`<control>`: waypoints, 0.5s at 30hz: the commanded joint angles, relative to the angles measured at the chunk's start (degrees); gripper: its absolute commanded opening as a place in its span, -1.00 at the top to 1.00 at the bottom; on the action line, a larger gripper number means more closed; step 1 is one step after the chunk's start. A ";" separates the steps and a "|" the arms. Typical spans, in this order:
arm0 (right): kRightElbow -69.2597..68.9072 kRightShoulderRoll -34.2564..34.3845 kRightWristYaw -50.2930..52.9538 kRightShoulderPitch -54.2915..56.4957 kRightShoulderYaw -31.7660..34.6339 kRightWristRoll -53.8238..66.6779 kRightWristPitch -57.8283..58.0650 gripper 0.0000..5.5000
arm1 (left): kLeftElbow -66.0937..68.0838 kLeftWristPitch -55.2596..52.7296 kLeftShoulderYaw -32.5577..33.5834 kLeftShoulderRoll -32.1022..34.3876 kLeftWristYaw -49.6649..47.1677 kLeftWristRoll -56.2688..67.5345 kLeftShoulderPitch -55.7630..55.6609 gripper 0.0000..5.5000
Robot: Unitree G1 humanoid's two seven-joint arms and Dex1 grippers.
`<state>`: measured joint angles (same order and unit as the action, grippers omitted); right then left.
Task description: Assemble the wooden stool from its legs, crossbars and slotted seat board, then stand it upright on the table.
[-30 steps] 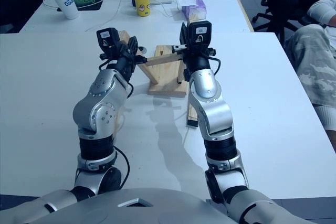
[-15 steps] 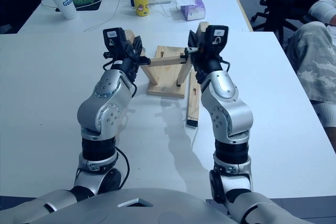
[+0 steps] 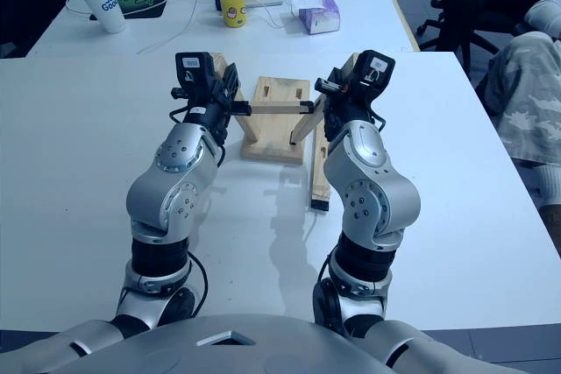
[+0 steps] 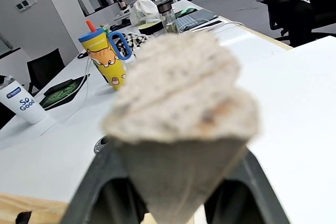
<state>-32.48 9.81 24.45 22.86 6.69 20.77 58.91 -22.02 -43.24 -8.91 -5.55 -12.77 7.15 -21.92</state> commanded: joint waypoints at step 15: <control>14.59 -0.01 -7.60 -0.52 -11.89 -0.42 11.56 0.63 | 2.49 -1.08 0.61 -6.21 2.32 4.48 2.63 0.62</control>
<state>-27.37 8.65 22.72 26.96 -0.35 17.41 60.08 -21.50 -43.25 -3.17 -7.36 -13.41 9.05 -22.27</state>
